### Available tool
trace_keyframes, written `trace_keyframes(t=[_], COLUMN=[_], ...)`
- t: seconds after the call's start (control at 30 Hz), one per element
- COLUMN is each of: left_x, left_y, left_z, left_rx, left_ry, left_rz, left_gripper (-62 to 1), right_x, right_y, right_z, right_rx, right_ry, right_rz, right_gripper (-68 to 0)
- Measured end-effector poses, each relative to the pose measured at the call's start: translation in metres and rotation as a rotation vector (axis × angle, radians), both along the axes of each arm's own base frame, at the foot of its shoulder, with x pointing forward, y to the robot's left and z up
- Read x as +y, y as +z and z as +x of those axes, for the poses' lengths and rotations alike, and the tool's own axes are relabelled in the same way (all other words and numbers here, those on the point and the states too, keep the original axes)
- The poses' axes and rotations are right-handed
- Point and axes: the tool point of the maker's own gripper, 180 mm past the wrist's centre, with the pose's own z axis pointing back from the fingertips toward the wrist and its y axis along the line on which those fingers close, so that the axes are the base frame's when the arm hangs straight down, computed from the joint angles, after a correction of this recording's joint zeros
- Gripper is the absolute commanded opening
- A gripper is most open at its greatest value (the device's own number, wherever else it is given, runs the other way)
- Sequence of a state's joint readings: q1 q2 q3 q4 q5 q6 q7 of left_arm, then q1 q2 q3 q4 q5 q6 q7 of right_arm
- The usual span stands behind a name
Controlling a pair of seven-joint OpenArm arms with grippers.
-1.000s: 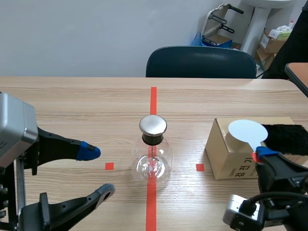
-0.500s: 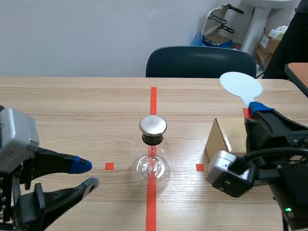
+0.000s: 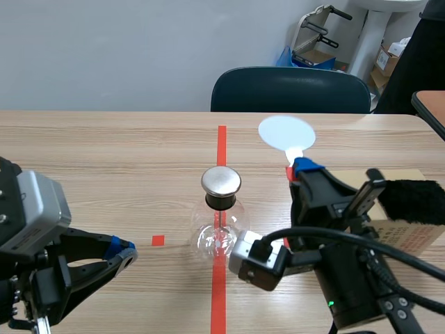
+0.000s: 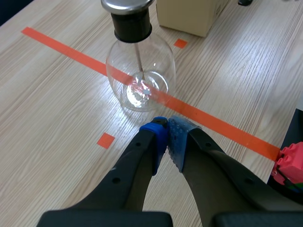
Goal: Do the electroscope experiment
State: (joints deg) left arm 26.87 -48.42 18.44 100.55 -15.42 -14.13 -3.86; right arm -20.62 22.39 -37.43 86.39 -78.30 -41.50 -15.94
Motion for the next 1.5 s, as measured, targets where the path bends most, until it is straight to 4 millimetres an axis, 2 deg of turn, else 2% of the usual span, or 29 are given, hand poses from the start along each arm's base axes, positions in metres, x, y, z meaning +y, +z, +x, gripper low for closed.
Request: trace_keyframes(t=[0.13,0.3,0.5,0.93,1.5], left_x=[0.002,-0.002,-0.009,-0.027,-0.044], left_y=[-0.013,-0.031,-0.051,-0.079,-0.070], left_z=[0.007,0.015,0.020,0.039,0.055], left_rx=[0.017,0.046,0.059,0.102,0.064], left_ry=[0.028,0.068,0.062,0.110,0.168], left_rz=[-0.004,-0.025,-0.004,-0.041,-0.119], left_gripper=[-59.2,-59.2,-59.2,-59.2,-59.2], right_x=[0.004,0.005,0.001,-0.007,-0.014], right_y=[-0.021,-0.033,-0.033,-0.034,-0.033], right_z=[-0.006,-0.007,-0.006,-0.005,-0.001], right_rx=[0.036,0.049,0.050,0.050,0.041], right_ry=[0.006,0.013,-0.007,-0.028,-0.048], right_rz=[-0.047,-0.087,-0.087,-0.102,-0.109], right_gripper=[-66.0,-66.0,-66.0,-66.0,-66.0])
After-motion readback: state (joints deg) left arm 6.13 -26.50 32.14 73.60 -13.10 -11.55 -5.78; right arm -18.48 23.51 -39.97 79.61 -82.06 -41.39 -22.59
